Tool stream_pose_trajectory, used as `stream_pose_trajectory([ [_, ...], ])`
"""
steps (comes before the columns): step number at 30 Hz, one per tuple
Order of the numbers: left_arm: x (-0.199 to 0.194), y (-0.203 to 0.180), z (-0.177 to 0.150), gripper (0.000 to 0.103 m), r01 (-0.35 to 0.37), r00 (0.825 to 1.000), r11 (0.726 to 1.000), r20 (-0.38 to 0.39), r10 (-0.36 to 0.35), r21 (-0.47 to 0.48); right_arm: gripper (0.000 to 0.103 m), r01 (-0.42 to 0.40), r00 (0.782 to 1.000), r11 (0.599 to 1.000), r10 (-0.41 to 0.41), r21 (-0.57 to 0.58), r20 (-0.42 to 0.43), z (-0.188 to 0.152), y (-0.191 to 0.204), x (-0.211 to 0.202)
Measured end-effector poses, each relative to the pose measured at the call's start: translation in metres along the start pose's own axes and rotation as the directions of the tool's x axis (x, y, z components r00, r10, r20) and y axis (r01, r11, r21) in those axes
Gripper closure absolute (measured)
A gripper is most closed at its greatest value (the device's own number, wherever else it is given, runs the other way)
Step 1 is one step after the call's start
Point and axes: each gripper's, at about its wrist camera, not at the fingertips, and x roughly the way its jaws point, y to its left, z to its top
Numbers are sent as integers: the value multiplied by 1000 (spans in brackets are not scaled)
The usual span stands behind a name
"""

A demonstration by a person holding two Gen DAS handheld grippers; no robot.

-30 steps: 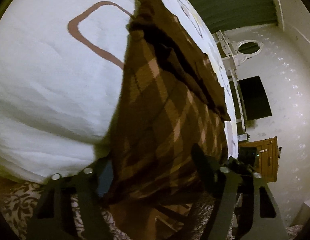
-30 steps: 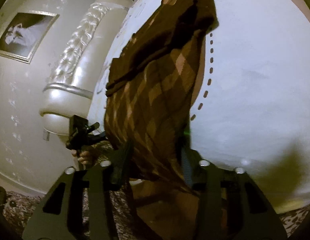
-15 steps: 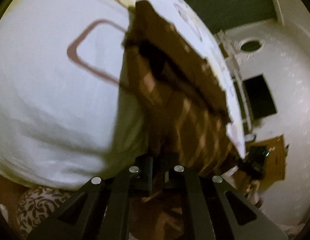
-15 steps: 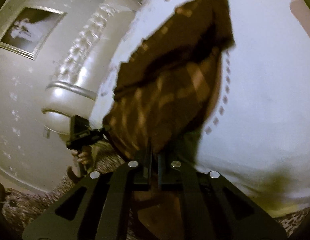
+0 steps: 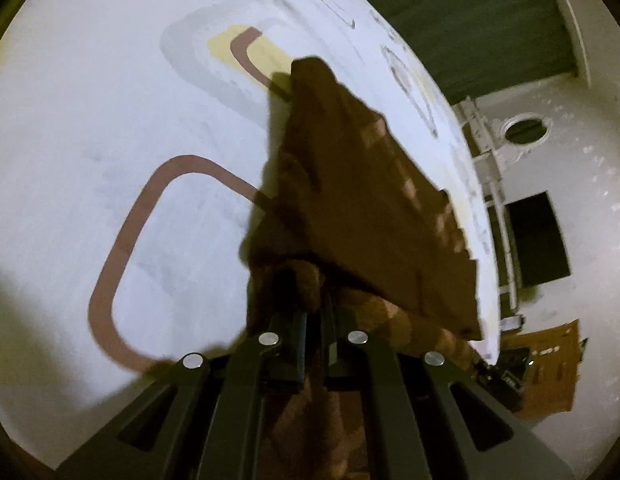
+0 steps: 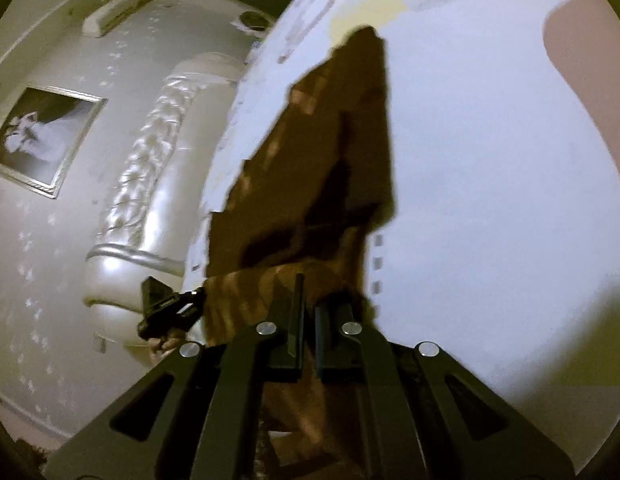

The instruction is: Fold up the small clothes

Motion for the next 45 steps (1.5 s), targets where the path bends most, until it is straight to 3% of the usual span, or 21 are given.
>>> stream_pose_trajectory([
  [3,-1,-4,0,98,-5,1000,999,-2,5,51,100,-9,1000,1000,10,28,-8,1,-6,5],
  [5,-9,-6,-3,94,-1,1000,997,13,0,73,94,-23,1000,999,24,37,-15,1,-6,1],
  [6,-15,-6,-5,91,-1,1000,997,20,-1,83,90,-30,999,999,31,43,-18,1,-5,-3],
  [8,-30,-5,-11,82,19,1000,993,22,-21,115,69,-34,999,999,35,32,-14,1,-3,-15],
  [9,-35,-3,-14,73,21,1000,992,17,-24,126,67,-32,999,999,32,20,-13,-2,0,-23],
  [10,-42,0,-20,67,31,999,990,1,-32,138,67,-39,999,999,39,8,-24,-5,3,-30],
  [14,-53,10,-50,65,27,997,981,-72,-13,190,66,-17,994,998,9,-68,-110,-26,12,-44],
  [17,-54,17,-70,65,20,993,974,-121,8,224,66,23,976,990,-52,-136,-211,-51,10,-44],
  [23,-45,16,-86,65,60,978,971,-210,-10,232,65,42,942,991,-82,-129,-326,-78,-10,-31],
  [27,-34,12,-100,65,41,962,964,-270,32,262,62,41,931,989,-90,-143,-353,-85,-13,-24],
  [31,-26,14,-101,63,37,957,978,-290,24,203,57,24,928,988,-79,-154,-365,-82,-4,-17],
  [36,-48,13,-105,57,0,969,970,-239,60,241,57,20,920,985,-86,-172,-382,-85,1,-13],
  [40,-54,22,-101,54,-10,972,978,-227,59,210,57,17,923,988,-75,-153,-378,-85,0,-11],
  [44,-38,23,-102,49,39,956,983,-294,15,178,57,19,922,988,-77,-155,-380,-87,1,-8],
  [45,-30,20,-104,45,29,952,980,-303,33,199,57,18,921,988,-77,-155,-382,-87,0,-9],
])
